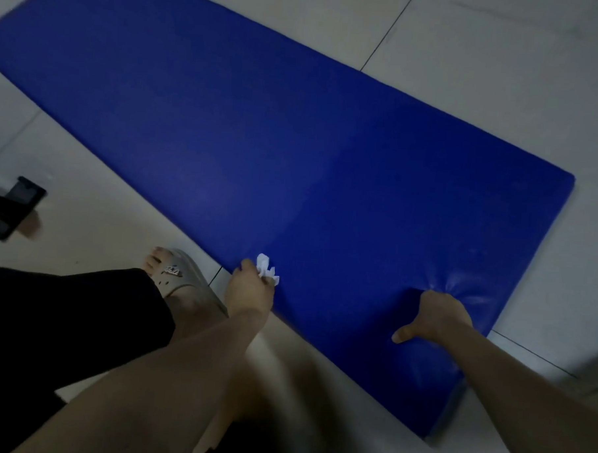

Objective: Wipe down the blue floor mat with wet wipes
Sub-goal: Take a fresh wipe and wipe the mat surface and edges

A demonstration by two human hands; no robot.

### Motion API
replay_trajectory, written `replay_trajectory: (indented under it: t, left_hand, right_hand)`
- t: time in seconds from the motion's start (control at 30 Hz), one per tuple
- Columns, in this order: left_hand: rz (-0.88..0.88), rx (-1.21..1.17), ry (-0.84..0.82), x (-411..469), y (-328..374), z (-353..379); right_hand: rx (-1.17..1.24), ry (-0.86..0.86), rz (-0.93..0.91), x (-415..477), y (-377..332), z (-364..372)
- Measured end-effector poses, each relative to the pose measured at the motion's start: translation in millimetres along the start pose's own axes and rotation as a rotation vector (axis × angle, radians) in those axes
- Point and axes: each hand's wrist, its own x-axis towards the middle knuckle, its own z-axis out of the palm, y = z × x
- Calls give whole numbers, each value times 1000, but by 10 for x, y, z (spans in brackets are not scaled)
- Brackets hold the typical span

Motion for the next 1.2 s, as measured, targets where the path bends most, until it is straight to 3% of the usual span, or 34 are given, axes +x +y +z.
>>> replay_trajectory:
  t: [0.17,0.27,0.37,0.47,0.7,0.93,1.2]
  left_hand:
    - [-505,-538,21,-64,74,-3]
    - [-653,-725,-13,5,101,-36]
    - [-644,-829,-96,43,116,-157]
    - [-638,-894,-166,1,204,-370]
    - [-649,-981,-129,-102,404,-791]
    - [-659,-971,-105,-146,768,-1409]
    - [-343,-1264,-310,-285,1240,-1944]
  right_hand:
    - [8,-27,21,-48,-19,-13]
    - [24,-42,44,-96,-36,17]
    - [-75,-14,56,-233,-145,22]
    - [-128,117,-91,-449,-395,-32]
    - [-102,160,-368,-999,-1158,-104]
    - [-293,441,-270,-1474,-1417,-121]
    - [-331,754,-259,-2264,-1345,-1375]
